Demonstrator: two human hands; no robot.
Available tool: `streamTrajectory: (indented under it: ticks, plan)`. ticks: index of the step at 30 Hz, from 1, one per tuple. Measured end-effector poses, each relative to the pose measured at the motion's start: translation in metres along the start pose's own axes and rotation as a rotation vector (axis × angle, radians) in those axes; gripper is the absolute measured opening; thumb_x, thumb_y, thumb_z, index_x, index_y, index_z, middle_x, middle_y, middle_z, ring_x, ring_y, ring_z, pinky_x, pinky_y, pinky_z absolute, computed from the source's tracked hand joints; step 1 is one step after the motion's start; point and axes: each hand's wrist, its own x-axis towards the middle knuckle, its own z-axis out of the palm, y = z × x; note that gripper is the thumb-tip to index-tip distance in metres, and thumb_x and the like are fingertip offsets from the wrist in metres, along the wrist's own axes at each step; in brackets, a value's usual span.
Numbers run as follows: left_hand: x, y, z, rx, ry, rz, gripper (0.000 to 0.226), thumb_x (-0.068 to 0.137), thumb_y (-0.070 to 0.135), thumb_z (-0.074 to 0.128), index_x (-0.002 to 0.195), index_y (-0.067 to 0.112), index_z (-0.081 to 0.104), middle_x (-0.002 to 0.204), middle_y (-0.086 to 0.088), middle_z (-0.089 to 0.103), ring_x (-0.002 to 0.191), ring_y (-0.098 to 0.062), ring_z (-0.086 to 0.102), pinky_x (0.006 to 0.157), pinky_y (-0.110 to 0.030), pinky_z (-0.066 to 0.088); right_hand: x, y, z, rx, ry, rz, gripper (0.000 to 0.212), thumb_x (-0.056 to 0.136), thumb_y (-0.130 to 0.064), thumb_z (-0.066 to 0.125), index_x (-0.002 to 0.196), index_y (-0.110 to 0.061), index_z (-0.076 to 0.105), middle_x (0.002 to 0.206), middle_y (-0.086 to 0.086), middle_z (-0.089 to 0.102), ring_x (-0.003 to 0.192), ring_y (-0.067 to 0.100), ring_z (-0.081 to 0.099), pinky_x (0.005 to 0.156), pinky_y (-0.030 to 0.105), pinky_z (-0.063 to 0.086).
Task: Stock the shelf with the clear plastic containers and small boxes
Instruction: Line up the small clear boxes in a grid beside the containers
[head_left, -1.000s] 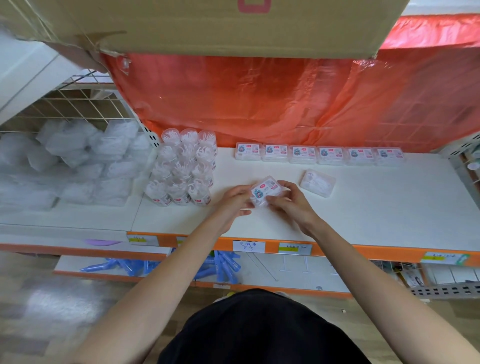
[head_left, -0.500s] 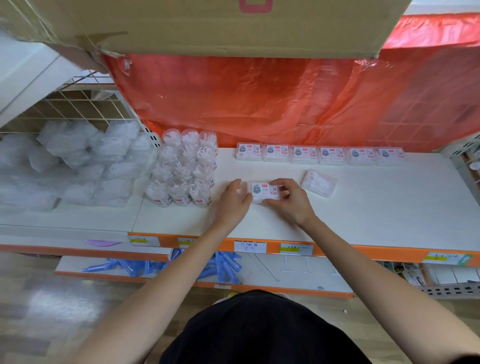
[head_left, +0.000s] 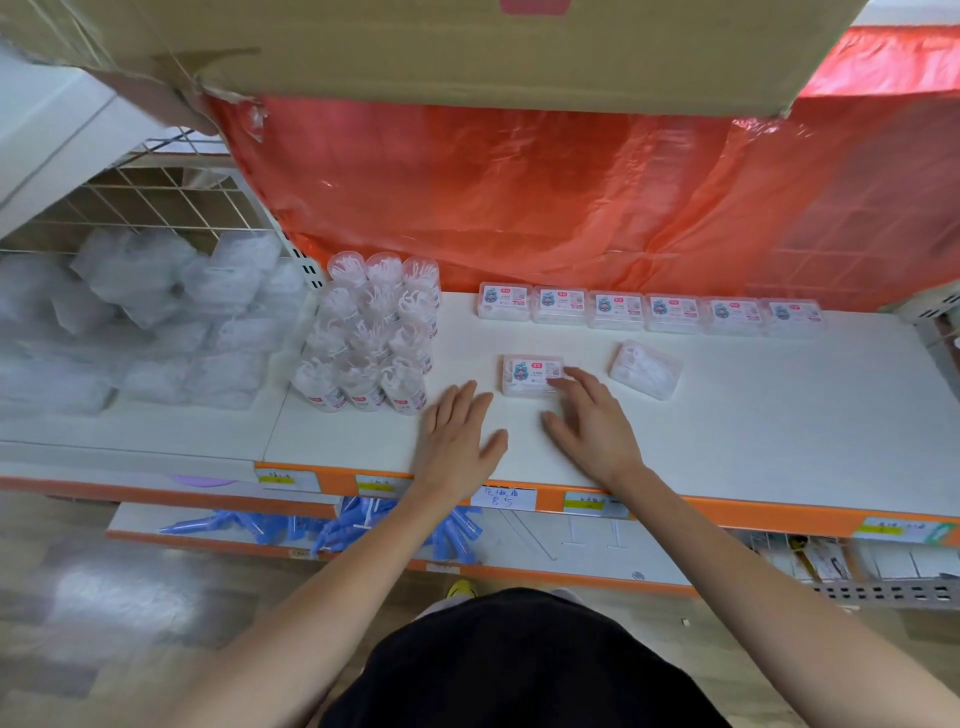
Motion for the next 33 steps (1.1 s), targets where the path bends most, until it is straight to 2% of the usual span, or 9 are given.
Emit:
streamTrajectory:
  ticks: [3,7,11,15,22,33]
  plan:
    - [0.001,0.0,0.002,0.016,-0.001,-0.001,0.064,0.095,0.055,0.028,0.151,0.024,0.028,0.163,0.002,0.013,0.15,-0.021,0.003,0.119,-0.037,0.001,0.004,0.002,0.002,-0.071,-0.051,-0.031,0.058,0.091,-0.046,0.055,0.142,-0.017,0.049,0.152,0.006,0.042,0.124,0.03,0.052,0.102,0.043,0.043]
    - [0.001,0.0,0.004,0.029,0.015,-0.011,0.074,0.087,0.06,0.013,0.15,0.025,0.03,0.162,0.002,0.016,0.15,-0.022,0.004,0.12,-0.043,0.002,0.022,-0.005,0.005,-0.129,-0.069,-0.052,0.063,0.093,-0.048,0.049,0.146,-0.015,0.045,0.155,0.008,0.038,0.124,0.035,0.052,0.104,0.045,0.041]
    - [0.001,0.0,0.004,0.029,0.014,-0.017,0.073,0.087,0.059,0.014,0.15,0.026,0.03,0.162,0.003,0.016,0.15,-0.021,0.004,0.12,-0.044,0.003,0.043,-0.013,0.012,-0.179,-0.101,-0.043,0.062,0.099,-0.048,0.046,0.152,-0.018,0.033,0.161,0.005,0.028,0.131,0.032,0.043,0.109,0.043,0.035]
    - [0.001,0.0,0.002,0.041,0.017,-0.019,0.072,0.087,0.058,0.016,0.149,0.025,0.032,0.161,0.002,0.019,0.15,-0.022,0.008,0.119,-0.045,0.005,0.055,-0.018,0.019,-0.209,-0.102,-0.044,0.061,0.101,-0.049,0.042,0.154,-0.019,0.03,0.161,0.004,0.026,0.131,0.031,0.041,0.107,0.044,0.034]
    - [0.002,-0.001,0.003,0.024,0.026,-0.017,0.068,0.089,0.056,0.024,0.148,0.024,0.036,0.16,0.001,0.022,0.149,-0.024,0.012,0.12,-0.047,0.009,0.06,-0.02,0.028,-0.287,-0.086,-0.031,0.068,0.097,-0.058,0.019,0.155,-0.024,0.024,0.163,0.0,0.021,0.121,0.028,0.04,0.098,0.043,0.034]
    - [0.003,-0.001,0.006,0.032,0.038,-0.014,0.066,0.089,0.055,0.025,0.146,0.023,0.037,0.16,0.001,0.024,0.149,-0.024,0.013,0.119,-0.048,0.01,0.06,-0.017,0.03,-0.286,-0.06,-0.045,0.059,0.103,-0.047,0.034,0.156,-0.025,0.022,0.164,-0.001,0.019,0.124,0.026,0.039,0.099,0.042,0.033]
